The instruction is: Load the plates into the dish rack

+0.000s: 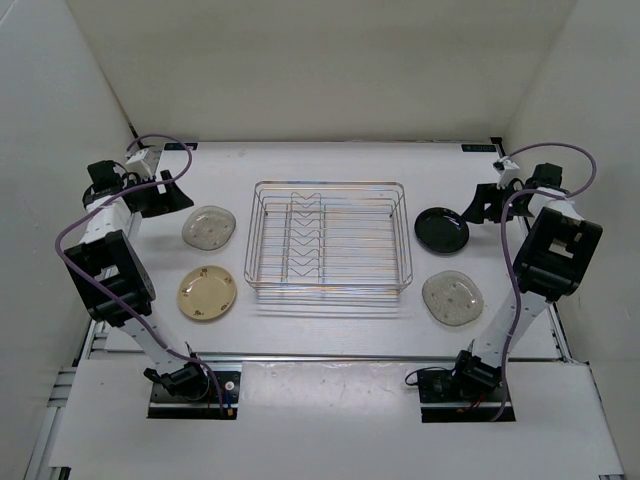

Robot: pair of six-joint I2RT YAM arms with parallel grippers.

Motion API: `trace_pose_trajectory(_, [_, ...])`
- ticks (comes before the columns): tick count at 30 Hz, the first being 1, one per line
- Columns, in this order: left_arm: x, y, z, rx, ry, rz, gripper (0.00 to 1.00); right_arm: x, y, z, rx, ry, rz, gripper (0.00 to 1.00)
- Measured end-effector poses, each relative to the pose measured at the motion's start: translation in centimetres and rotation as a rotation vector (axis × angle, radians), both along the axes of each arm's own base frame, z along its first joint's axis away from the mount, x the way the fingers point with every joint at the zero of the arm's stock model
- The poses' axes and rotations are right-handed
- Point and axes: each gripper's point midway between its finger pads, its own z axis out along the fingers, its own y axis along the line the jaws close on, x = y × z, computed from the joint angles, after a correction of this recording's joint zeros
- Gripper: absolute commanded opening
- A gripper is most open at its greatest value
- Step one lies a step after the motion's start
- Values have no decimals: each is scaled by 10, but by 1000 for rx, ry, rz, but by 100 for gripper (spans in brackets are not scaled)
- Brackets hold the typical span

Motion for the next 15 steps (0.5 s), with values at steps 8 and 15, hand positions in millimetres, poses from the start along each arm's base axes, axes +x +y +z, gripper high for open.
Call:
trace_pose_trajectory(8, [0, 0, 1, -5, -4, -5, 93, -12, -3, -12, 65, 25, 29, 77])
trace_pose_trajectory(15, [0, -2, 2, -12, -9, -13, 93, -21, 7, -25, 116, 60, 70, 71])
